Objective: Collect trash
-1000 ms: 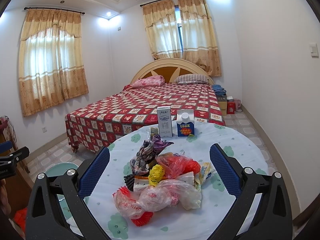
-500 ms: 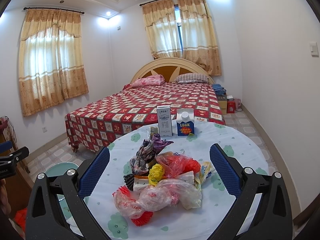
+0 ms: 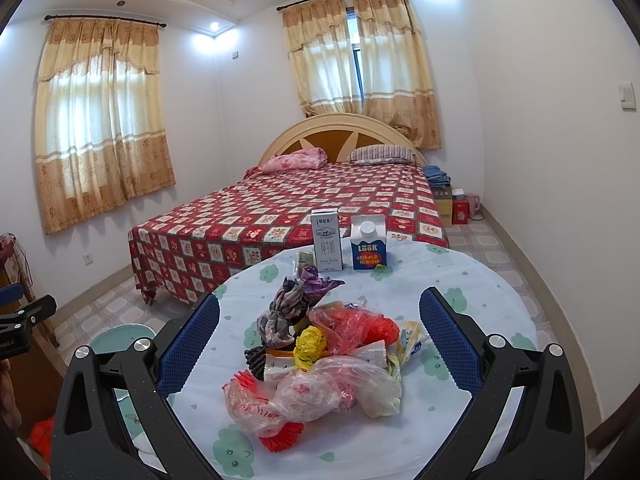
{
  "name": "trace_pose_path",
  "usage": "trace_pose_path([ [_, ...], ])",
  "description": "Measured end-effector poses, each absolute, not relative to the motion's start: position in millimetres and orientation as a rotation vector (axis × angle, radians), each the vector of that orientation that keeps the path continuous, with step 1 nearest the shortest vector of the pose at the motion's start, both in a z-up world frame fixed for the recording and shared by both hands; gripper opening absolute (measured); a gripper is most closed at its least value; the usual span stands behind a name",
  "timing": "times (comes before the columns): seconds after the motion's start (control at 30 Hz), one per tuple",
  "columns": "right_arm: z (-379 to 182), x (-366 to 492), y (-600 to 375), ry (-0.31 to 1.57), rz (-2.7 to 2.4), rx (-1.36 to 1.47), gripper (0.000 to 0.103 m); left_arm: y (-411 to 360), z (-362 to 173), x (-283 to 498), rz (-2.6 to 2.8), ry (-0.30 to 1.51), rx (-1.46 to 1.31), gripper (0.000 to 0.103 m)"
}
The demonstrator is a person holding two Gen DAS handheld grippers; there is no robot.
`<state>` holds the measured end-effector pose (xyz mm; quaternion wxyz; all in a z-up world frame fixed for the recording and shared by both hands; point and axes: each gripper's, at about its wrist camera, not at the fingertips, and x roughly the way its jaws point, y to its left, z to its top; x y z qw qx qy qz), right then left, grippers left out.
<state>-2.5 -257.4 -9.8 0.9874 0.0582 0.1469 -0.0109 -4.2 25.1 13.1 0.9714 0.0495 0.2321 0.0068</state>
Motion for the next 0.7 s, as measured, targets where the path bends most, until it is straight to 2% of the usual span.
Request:
trace_pose_path([
  [0.3,-20.7,2.3,-270.2,0.315,-0.067,0.101,0.098,17.7,-2.4,4.5,0.026,0.498,0.115,0.097],
  [0.7,-73.8,25.7,-318.5,0.423,-0.178,0.095,0.098,-2.6,-71.7,31.3,0.025,0.629,0.163,0.097],
])
